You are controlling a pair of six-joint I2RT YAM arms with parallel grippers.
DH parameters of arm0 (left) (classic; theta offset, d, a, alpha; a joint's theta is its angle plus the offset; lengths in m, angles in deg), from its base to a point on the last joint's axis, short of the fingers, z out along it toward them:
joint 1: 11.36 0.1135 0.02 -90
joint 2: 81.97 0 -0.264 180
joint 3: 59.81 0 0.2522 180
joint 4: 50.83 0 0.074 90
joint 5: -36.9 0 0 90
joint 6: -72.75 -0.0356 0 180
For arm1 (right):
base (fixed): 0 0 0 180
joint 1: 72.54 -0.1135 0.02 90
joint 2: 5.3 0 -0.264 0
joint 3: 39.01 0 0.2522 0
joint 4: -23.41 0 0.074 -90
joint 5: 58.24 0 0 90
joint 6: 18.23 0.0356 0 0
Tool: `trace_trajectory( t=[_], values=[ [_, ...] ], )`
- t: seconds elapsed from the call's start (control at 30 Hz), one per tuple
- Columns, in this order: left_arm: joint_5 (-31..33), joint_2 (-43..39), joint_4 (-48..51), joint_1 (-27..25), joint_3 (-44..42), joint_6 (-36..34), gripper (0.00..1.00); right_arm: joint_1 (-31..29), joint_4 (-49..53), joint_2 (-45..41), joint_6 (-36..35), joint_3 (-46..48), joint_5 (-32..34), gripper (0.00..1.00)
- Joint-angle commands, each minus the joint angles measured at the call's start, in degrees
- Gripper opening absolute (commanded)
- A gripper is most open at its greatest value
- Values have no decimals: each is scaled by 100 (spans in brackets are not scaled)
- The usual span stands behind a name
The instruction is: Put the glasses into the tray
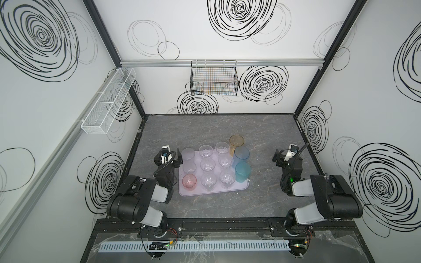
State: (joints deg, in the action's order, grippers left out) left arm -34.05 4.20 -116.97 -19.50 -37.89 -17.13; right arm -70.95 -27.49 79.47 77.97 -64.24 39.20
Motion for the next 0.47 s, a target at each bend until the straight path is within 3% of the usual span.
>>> trace_trajectory(
  t=[0.0, 0.43],
  values=[
    [73, 52, -517, -10, 12, -90, 96, 26, -283, -39, -80, -66, -40, 100],
    [3, 49, -533, -4, -7, -122, 96, 27, -275, -30, -76, -77, -39, 100]
  ],
)
